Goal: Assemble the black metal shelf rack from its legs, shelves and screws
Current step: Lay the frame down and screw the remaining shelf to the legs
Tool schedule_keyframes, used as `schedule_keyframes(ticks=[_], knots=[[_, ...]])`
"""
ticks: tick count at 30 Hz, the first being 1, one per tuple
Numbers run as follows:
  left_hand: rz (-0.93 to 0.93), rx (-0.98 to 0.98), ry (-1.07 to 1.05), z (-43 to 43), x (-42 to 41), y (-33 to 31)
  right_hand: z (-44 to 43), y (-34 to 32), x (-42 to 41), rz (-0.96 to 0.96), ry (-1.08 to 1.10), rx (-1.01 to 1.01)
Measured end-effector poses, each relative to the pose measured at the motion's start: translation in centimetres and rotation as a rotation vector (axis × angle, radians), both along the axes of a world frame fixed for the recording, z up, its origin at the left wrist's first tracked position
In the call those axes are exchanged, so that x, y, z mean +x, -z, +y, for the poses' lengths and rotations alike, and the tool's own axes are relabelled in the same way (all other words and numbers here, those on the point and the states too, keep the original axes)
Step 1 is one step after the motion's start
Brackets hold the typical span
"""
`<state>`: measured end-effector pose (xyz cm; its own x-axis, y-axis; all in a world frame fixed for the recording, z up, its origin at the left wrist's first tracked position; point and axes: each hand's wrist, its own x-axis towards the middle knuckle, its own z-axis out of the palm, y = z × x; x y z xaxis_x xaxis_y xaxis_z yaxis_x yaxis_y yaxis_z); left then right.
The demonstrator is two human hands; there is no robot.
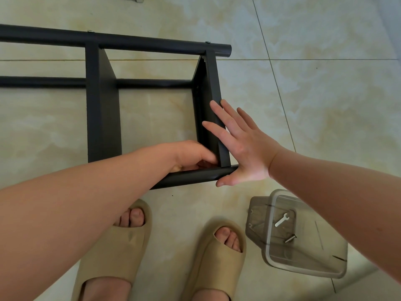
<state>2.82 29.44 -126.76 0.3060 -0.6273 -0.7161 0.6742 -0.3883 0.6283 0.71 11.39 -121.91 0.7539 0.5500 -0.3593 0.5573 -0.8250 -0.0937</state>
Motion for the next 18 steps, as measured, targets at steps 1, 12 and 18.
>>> schedule_keyframes(ticks=[1, 12, 18], knots=[[0.022, -0.006, -0.005, 0.0, 0.0, -0.1, 0.0, 0.0, 0.0, -0.001, 0.0, -0.001], [-0.059, -0.007, 0.003, -0.3, 0.0, 0.4, 0.0, 0.1, 0.0, -0.012, -0.007, 0.004], [-0.025, -0.052, -0.035, -0.1, 0.0, 0.9, -0.1, 0.2, 0.0, -0.012, -0.006, 0.01]])
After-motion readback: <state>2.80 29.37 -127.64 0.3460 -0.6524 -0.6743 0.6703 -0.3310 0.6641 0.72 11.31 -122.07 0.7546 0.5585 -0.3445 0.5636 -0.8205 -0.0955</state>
